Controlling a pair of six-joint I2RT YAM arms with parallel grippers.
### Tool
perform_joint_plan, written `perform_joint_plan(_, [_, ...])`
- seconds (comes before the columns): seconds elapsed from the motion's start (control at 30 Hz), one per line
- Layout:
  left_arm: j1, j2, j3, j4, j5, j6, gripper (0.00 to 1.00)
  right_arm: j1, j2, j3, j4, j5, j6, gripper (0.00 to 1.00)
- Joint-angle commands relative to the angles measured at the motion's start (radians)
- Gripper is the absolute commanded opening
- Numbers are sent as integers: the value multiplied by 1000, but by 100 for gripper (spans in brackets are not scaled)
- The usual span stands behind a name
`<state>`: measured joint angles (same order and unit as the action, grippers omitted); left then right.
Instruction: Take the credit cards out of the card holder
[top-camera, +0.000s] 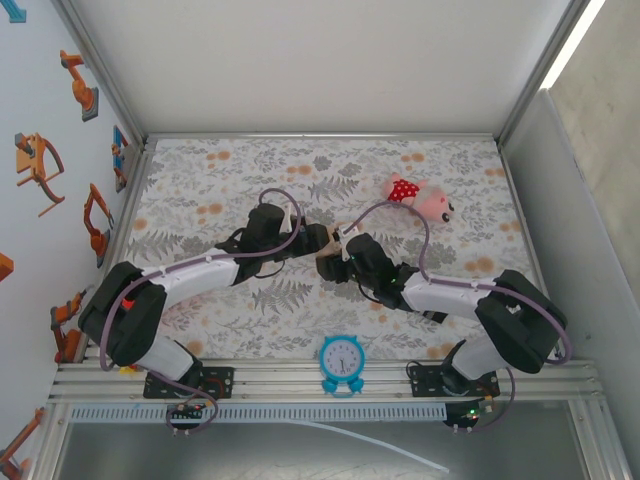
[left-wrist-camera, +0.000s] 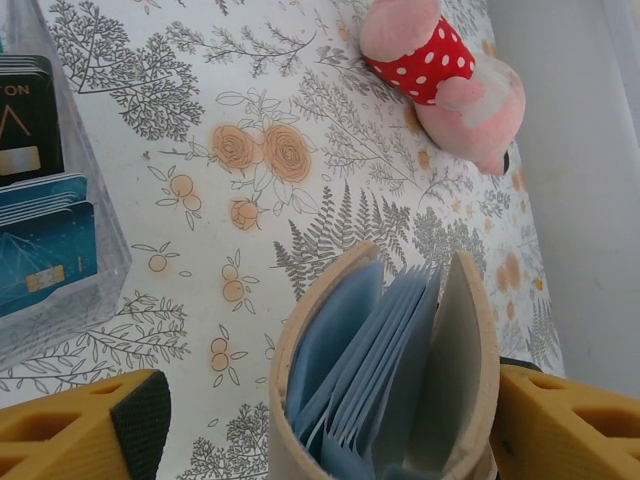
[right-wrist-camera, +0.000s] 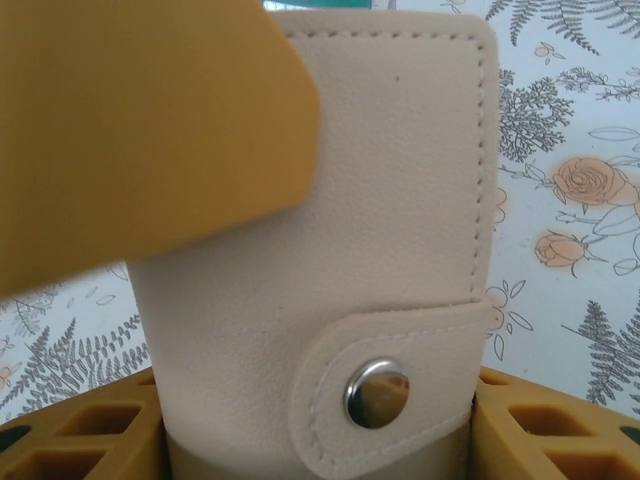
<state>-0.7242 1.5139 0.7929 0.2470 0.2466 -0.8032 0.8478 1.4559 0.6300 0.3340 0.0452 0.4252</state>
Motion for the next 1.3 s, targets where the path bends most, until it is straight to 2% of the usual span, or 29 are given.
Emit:
perform_joint_plan(0.0, [-6, 15, 12, 45, 34, -14, 79, 8, -31, 31, 85, 24, -5, 56])
perform_joint_plan(0.23, [-7, 19, 8, 84, 66, -18, 62, 9, -28, 38, 117, 19, -2, 56])
perform_joint_plan(0.47, [-5, -14, 17, 50, 62, 15, 34, 10, -47, 39, 99, 9, -1, 57])
perform_joint_plan(0.57, [-5, -45, 23, 13, 46, 48, 23, 11, -69, 40, 76, 5, -1, 63])
perform_joint_plan(0.73, [2, -107, 43, -73, 34, 137, 10, 10, -131, 48, 3, 0, -4, 80])
perform_joint_plan(1.0, [57, -255, 69, -229, 113, 345, 5, 10, -292, 87, -187, -60, -42, 97])
perform_joint_plan(1.13, [110, -319, 63, -263, 226, 408, 2, 8, -338, 123, -270, -108, -58, 98])
perform_joint_plan(1.27, [147, -376, 39, -262, 321, 431, 1, 5, -359, 135, -291, -212, -92, 98])
